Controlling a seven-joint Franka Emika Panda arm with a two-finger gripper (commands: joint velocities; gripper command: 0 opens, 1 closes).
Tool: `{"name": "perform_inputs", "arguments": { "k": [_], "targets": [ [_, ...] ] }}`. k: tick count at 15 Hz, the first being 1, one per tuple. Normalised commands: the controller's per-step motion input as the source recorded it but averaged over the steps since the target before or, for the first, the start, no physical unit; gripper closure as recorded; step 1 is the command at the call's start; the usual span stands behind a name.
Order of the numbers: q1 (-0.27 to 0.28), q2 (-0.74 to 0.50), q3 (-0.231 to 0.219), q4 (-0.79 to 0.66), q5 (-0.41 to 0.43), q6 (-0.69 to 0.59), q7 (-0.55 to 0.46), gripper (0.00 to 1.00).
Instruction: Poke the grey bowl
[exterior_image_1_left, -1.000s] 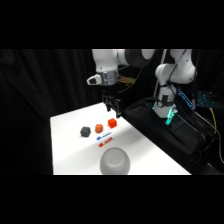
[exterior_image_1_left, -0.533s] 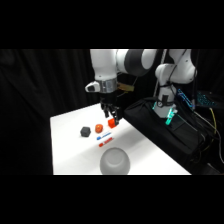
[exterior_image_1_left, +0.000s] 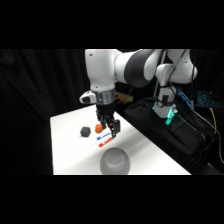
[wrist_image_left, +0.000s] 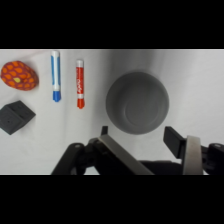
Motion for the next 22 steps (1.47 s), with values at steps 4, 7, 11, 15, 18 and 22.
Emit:
{"name": "perform_inputs", "arguments": {
  "k": [4, 7, 11, 15, 18, 22],
  "targets": [
    [0.050, 0.19, 0.018, 0.22, -0.071, 0.10, 0.04, 0.85],
    [0.030, 0.12, 0.029, 0.09, -0.040, 0.15, 0.00, 1.00],
    [0.018, 0.12, 0.062, -0.03, 0.035, 0.30, -0.08, 0.98],
    [0.039, 0.18, 0.035, -0.03, 0.010, 0.32, -0.06, 0.98],
    [0.078, 0.19, -0.037, -0.01, -0.113, 0.32, 0.03, 0.98],
    [0.091, 0.14, -0.076, 0.01, -0.132, 0.24, 0.07, 0.98]
  ]
}}
